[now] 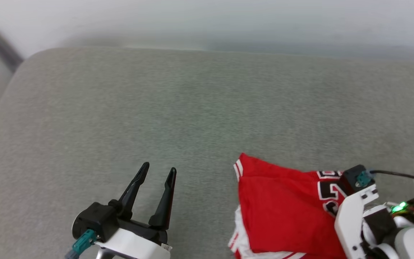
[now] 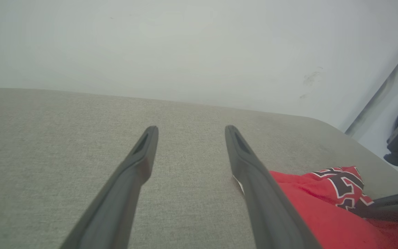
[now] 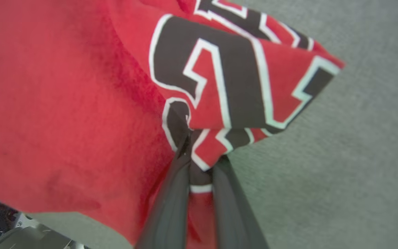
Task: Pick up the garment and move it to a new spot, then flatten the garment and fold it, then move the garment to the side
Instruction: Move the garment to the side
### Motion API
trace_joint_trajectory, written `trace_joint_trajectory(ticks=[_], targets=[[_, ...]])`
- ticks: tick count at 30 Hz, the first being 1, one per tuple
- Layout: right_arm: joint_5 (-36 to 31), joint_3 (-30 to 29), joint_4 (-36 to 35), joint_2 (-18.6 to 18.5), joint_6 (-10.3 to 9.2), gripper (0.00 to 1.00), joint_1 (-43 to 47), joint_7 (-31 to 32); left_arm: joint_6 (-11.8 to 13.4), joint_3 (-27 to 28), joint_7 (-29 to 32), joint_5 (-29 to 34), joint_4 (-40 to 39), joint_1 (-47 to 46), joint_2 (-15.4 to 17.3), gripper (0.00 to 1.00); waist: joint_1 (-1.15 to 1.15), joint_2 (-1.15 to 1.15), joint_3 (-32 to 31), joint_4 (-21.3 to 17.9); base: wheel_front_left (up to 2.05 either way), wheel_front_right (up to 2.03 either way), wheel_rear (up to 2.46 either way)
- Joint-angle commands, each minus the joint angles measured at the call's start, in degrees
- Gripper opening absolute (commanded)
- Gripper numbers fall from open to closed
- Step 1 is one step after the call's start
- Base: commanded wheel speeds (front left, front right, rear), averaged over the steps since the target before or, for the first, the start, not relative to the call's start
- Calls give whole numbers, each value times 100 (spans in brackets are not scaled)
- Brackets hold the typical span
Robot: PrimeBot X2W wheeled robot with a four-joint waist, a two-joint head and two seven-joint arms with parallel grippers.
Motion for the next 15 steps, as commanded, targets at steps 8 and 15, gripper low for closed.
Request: trace_joint_trajectory(ticks=[8,15], targets=[[-314,451,-672,-2082,-8,0,-580,82,-10,-389,-12,148,-190,-335,11,100,0,0,569,-1360,0,0,0],[-475,144,-272,-2923,-6,0,-1013,-452,-10,-685,-12,253,-321,-800,214,100,0,0,1252,-2014,0,0,0]])
